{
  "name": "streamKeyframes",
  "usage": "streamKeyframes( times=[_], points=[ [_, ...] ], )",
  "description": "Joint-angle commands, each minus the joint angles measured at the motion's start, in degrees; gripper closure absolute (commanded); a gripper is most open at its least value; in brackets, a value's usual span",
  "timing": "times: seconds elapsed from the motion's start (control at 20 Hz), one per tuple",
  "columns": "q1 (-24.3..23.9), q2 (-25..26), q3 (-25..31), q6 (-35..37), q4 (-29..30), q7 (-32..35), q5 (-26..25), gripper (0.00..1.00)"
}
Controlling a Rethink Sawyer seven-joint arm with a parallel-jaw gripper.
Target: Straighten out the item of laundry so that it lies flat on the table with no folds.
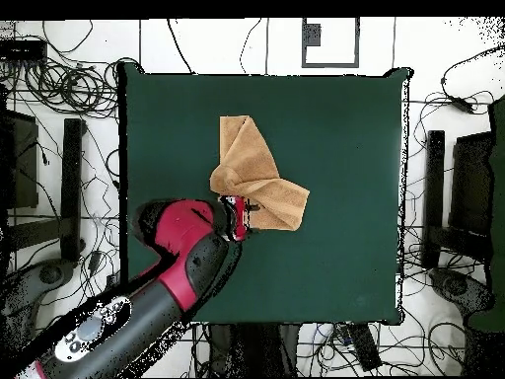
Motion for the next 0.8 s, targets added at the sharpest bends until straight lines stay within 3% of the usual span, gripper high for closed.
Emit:
streamKeyframes(
  times=[0.05,0.8],
  points=[
    [-2.86,3.70,-0.57,7.64,-11.91,24.60,2.78,0.00],
    [-6.39,9.78,-15.34,18.90,-23.79,33.17,-0.55,0.00]
  ],
)
